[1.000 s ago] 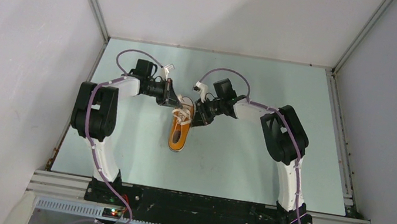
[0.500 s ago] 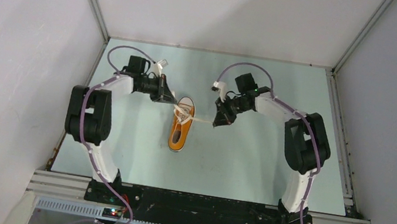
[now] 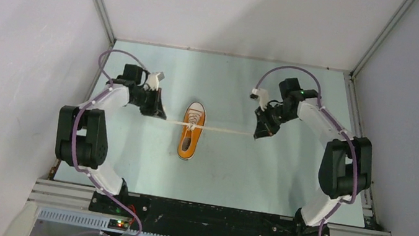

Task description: Tie the shoes

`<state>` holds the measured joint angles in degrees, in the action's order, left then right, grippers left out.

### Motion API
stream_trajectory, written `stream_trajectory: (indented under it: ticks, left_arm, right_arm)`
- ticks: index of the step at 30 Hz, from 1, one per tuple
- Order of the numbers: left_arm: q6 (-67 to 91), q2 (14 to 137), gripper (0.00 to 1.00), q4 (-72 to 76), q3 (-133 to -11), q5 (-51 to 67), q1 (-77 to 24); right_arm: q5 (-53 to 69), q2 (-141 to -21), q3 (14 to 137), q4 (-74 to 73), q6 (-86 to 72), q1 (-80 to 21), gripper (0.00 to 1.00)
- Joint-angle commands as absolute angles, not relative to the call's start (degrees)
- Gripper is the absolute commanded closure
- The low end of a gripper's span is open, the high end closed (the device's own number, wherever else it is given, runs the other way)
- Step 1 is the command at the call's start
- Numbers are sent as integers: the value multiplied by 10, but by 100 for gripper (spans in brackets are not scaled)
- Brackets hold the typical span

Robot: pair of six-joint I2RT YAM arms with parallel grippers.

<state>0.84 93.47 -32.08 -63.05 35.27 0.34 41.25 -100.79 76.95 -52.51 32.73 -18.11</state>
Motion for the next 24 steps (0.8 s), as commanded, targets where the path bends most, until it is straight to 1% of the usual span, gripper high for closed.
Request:
stream_trajectory:
  ticks: [1, 5, 10, 11, 13, 15, 16, 18, 19, 20, 21, 22, 23, 24]
  left_arm:
    - [-23, 892, 100, -346, -607, 214, 28]
    - [-38, 902, 100, -352, -610, 136, 37]
    - [-39, 917, 100, -361, -621, 116, 45]
    - [-38, 920, 100, -361, -624, 117, 46]
    - [-37, 922, 100, -359, -629, 133, 45]
    - [-37, 929, 100, -361, -638, 204, 45]
    - [-34, 932, 100, -365, -641, 265, 43]
    - [-23, 941, 100, -362, -645, 344, 34]
    - [-21, 944, 100, -354, -643, 359, 20]
    - [-17, 944, 100, -350, -642, 373, 12]
    - [-16, 948, 100, -345, -644, 376, -11]
    - [-11, 951, 100, -342, -645, 388, -20]
    - [-7, 960, 100, -334, -651, 400, -33]
    - [10, 972, 100, -329, -653, 424, -37]
  right_arm:
    - [358, -972, 747, -563, 336, -148, 100]
    - [321, -979, 726, -541, 327, -100, 100]
    - [291, -995, 722, -508, 308, -14, 100]
    - [288, -999, 722, -505, 311, -10, 100]
    - [279, -1002, 722, -508, 321, 9, 100]
    - [304, -998, 724, -516, 328, 8, 100]
    - [340, -990, 728, -519, 331, 6, 100]
    - [406, -970, 731, -525, 353, -24, 100]
    - [420, -963, 730, -524, 379, -60, 93]
    - [437, -950, 729, -518, 390, -79, 89]
    - [441, -944, 724, -493, 401, -117, 80]
    - [448, -940, 723, -474, 394, -135, 76]
    - [451, -942, 723, -429, 382, -168, 67]
    - [453, -952, 723, -399, 340, -183, 64]
